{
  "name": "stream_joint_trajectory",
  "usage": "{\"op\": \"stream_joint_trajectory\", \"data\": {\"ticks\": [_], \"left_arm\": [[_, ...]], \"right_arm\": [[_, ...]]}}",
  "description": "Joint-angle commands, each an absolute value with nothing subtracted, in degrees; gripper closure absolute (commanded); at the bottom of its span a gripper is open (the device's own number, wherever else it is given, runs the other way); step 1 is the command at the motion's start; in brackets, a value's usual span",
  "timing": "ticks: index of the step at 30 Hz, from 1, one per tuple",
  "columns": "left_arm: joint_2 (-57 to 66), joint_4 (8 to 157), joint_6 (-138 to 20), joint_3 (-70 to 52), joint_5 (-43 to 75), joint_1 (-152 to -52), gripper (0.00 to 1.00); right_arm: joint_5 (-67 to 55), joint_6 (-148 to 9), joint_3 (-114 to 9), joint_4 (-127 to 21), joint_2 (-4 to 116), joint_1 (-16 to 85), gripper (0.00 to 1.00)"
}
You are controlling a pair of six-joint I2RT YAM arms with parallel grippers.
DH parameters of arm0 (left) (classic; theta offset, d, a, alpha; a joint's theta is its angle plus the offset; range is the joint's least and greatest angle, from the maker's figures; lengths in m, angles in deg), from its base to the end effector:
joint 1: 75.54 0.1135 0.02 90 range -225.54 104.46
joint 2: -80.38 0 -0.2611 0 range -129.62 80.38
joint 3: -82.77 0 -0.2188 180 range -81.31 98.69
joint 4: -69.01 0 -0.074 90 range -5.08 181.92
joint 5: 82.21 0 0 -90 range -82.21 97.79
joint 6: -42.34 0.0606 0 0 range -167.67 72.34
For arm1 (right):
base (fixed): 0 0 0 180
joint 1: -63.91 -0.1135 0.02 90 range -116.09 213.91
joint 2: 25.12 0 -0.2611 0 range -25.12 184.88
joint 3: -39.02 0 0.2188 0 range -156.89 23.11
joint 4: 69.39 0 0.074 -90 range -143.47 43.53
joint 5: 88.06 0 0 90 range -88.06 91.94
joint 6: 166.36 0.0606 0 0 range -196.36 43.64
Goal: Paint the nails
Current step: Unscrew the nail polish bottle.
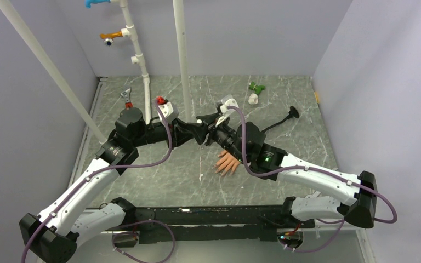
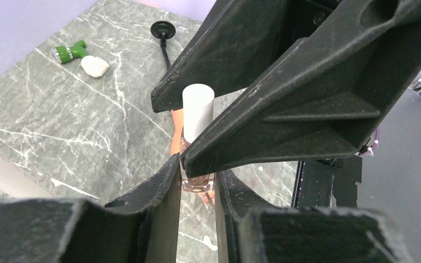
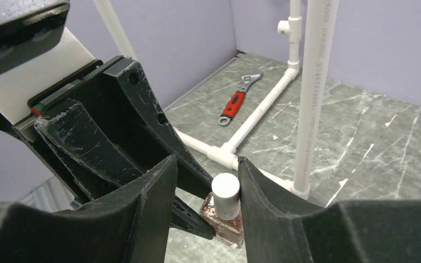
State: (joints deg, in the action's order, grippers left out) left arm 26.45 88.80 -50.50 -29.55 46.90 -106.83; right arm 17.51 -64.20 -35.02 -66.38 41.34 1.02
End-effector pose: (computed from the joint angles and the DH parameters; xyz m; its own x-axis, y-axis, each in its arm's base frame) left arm 0.1503 -0.1361 0.3638 -0.1363 0.0379 -0.9899 0.9335 0.3396 -0.1156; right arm 0.1350 0.2281 0.3923 -0.1194 0.2120 -0.9700 -0.7267 0.6470 0.2309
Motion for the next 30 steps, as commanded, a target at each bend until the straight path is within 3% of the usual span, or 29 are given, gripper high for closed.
{"op": "stream_joint_trajectory", "data": {"ticks": [1, 9, 14, 16, 25, 30], "left_arm": [[27.55, 85.67, -51.62, -28.06, 46.42, -106.54, 1.00], [28.03, 85.38, -51.80, -28.52, 46.47, -106.45, 1.00], [28.35, 85.36, -51.80, -28.76, 46.16, -106.38, 1.00], [28.27, 85.44, -51.88, -28.76, 46.28, -106.40, 1.00], [28.69, 83.71, -52.06, -29.17, 46.12, -106.34, 1.00], [29.18, 83.34, -52.14, -29.40, 46.03, -106.36, 1.00]], "right_arm": [[21.84, -66.73, -36.83, -69.11, 41.88, -0.62, 0.55], [25.47, -68.05, -36.27, -69.91, 42.21, -1.98, 0.58], [28.24, -67.86, -35.46, -70.59, 41.62, -2.00, 0.42], [28.11, -67.81, -35.53, -70.59, 41.51, -2.00, 0.41], [26.91, -67.35, -35.57, -70.62, 42.14, -1.94, 0.62], [27.13, -67.07, -35.74, -70.21, 42.29, -2.00, 0.60]]}}
